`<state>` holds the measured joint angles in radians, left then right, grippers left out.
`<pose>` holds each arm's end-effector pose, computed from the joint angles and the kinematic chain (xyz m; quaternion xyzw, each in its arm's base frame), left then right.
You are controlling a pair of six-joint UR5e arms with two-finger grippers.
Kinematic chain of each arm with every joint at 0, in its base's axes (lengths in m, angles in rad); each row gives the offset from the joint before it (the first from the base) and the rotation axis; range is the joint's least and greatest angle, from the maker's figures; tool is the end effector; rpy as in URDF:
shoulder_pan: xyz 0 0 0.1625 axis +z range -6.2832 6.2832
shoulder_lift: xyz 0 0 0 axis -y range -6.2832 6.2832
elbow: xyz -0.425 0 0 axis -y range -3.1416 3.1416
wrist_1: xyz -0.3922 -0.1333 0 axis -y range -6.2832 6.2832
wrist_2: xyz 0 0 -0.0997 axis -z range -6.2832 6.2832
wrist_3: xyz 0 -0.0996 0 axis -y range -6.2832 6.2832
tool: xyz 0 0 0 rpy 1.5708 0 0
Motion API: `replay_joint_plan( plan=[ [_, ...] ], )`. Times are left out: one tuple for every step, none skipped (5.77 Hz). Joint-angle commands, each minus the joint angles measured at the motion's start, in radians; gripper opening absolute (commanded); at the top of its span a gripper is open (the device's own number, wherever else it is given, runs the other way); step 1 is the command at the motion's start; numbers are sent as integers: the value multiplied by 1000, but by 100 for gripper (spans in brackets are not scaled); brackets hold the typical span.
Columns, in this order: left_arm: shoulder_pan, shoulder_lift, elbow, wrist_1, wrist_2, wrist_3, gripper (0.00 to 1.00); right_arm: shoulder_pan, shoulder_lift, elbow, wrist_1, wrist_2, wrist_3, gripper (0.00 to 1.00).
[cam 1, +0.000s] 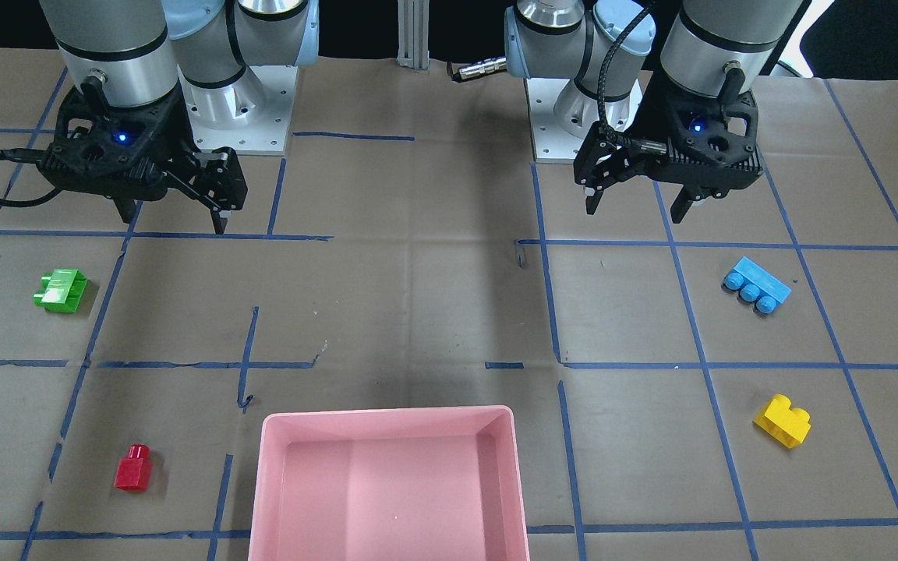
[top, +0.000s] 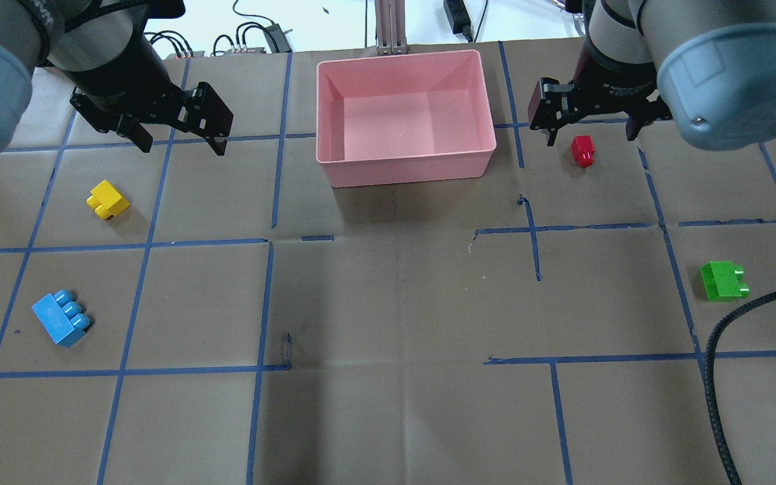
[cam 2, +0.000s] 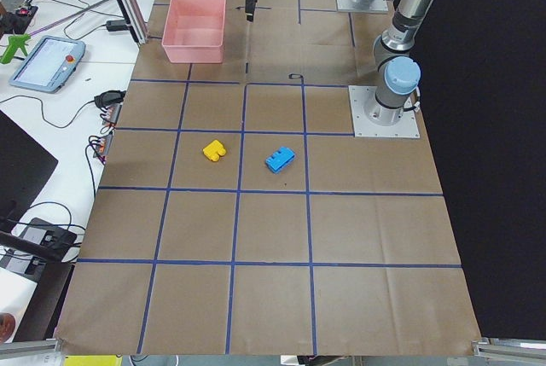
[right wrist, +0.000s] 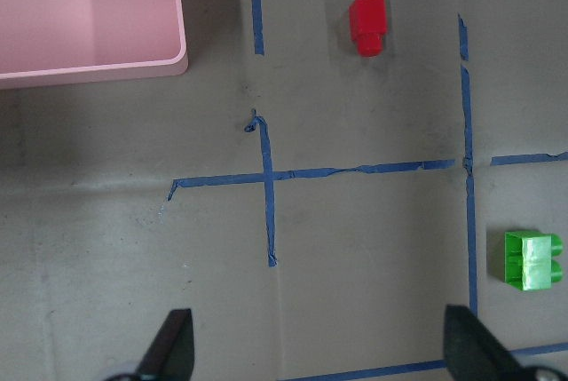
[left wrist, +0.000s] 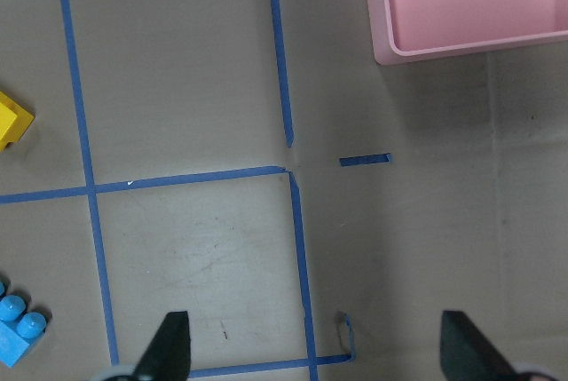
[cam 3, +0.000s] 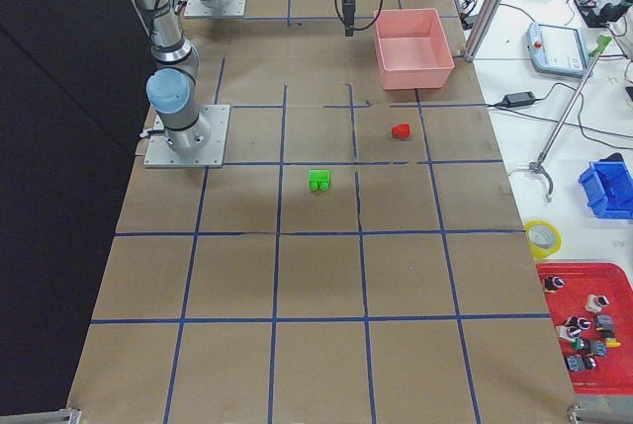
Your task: Put all blocks into box
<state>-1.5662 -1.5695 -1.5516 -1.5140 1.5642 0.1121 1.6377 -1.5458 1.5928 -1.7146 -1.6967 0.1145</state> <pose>-0.1317 -0.4993 0.5039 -0.0538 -0.9978 0.0388 0.0010 0.1547 -0.5020 0.4802 -0.0268 -0.9965 0.0538 0.0582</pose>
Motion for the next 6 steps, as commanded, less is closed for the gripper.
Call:
replay_joint_plan(
  plan=[
    [0, -6, 4, 2, 0, 1, 99, 1, 6, 1, 24, 0, 4, 100],
    [2, -6, 5, 2, 0, 1, 99, 2, -2, 1, 48, 46, 4, 100],
    [2, -14, 10, 3, -3, 0, 99, 2, -2, -1, 52, 99, 7, 100],
    [2, 5, -7, 3, -1, 1, 99, 2, -2, -1, 52, 101, 7, 100],
    [2, -13, 10, 3, -1, 1, 99, 2, 0, 1, 55, 101, 5, 100],
    [3, -1, 1, 3, 0, 3, 99, 2, 0, 1, 55, 101, 7, 100]
  ],
)
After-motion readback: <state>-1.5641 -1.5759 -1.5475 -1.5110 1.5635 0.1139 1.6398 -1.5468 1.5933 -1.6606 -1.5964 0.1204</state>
